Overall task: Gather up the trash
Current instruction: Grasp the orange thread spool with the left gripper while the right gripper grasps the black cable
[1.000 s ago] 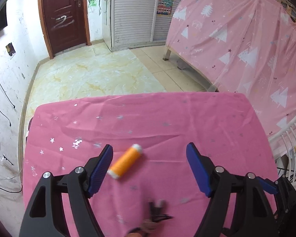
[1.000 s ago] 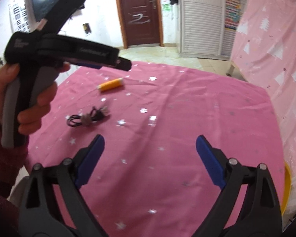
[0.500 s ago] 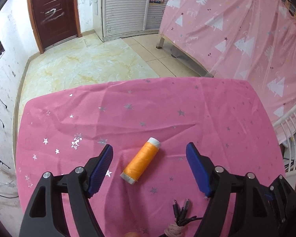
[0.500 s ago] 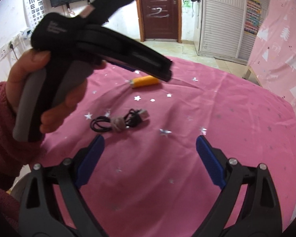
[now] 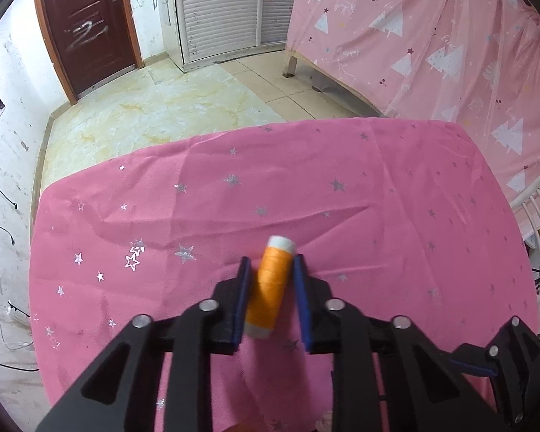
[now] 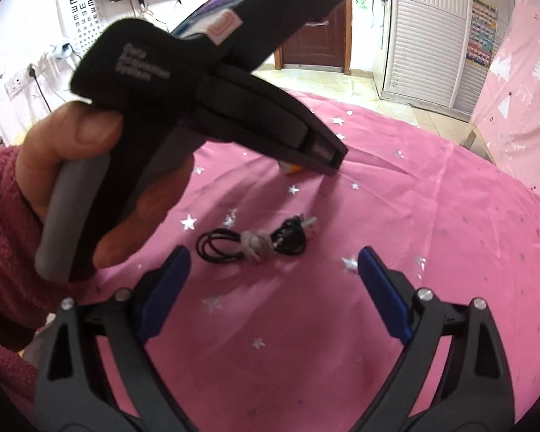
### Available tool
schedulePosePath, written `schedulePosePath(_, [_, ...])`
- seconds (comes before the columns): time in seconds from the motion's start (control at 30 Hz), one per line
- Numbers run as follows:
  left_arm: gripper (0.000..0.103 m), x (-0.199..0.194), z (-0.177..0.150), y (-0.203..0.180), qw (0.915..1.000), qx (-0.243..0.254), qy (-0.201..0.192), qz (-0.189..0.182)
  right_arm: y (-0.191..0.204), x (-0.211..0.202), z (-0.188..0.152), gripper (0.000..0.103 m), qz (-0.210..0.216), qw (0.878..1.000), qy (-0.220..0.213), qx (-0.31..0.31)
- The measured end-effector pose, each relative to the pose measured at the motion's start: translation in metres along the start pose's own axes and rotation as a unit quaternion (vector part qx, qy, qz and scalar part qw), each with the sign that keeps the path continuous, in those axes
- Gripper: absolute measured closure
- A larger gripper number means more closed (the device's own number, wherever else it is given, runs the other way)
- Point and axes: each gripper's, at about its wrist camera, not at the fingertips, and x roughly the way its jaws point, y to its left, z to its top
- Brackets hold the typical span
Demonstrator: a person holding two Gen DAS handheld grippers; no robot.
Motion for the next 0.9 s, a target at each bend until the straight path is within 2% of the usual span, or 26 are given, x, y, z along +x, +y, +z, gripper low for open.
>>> schedulePosePath(0.37, [0.093,-0.007,-0.009,0.014,0.9999,-0.006,-0.008,0.006,0.004,0.02,0.012,0.013,-0.003,1.0,0.028,0.001])
schedulePosePath(0.5, [0.093,-0.008,-0.009,0.022,0.9998,-0.016,-0.012,0.003,-0.008,0.024,0.016,0.013,-0.001,0.999,0.032,0.013])
schedulePosePath(0.53, [0.093,-0.008,-0.009,0.021,0.9998,-0.018,-0.013,0.002,-0.009,0.025,0.016,0.015,-0.001,0.999,0.033,0.016])
schedulePosePath(0.6, [0.093,-0.008,-0.009,0.022,0.9997,-0.019,-0.015,-0.001,-0.01,0.026,0.018,0.025,-0.009,0.999,0.03,0.017])
schedulePosePath(0.9, [0.092,-0.011,-0.014,0.029,0.9995,-0.024,-0.021,-0.006,-0.002,0.021,0.016,0.028,-0.018,0.999,0.02,0.022])
